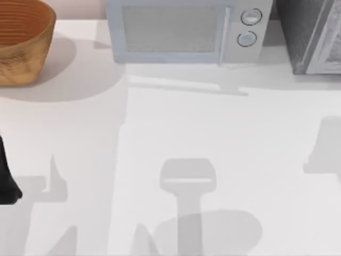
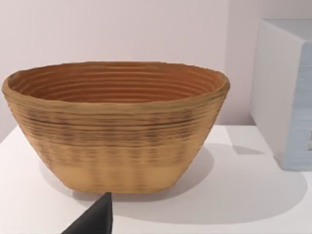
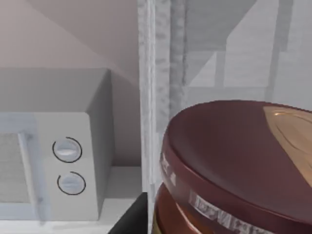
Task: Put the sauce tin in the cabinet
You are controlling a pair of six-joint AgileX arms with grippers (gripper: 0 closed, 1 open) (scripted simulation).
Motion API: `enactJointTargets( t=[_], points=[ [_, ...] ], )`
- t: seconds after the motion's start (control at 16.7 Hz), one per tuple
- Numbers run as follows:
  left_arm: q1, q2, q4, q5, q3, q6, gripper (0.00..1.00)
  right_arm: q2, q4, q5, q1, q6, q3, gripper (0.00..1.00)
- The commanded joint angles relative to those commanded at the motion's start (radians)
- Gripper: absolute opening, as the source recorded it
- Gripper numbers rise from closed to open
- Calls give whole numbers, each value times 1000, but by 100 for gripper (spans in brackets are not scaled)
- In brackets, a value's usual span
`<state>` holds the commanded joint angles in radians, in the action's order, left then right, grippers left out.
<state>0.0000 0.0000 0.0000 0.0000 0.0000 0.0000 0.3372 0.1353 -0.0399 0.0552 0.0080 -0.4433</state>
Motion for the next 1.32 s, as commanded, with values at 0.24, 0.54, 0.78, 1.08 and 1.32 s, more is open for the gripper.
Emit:
enactJointTargets(
  t=[0.24, 0.54, 0.78, 1.08, 1.32],
  points=[
    [0, 0, 0, 0, 0, 0, 100, 147, 52, -26, 19, -1, -217, 0],
    [0, 0, 0, 0, 0, 0, 100, 341, 126, -63, 38, -4, -488, 0],
    [0, 0, 0, 0, 0, 0, 100, 501, 190, -89, 57, -3, -699, 0],
    [0, 0, 0, 0, 0, 0, 100, 680, 252, -114, 88, 9, -976, 0],
    [0, 0, 0, 0, 0, 0, 100, 849, 316, -141, 109, 8, -1220, 0]
  ],
)
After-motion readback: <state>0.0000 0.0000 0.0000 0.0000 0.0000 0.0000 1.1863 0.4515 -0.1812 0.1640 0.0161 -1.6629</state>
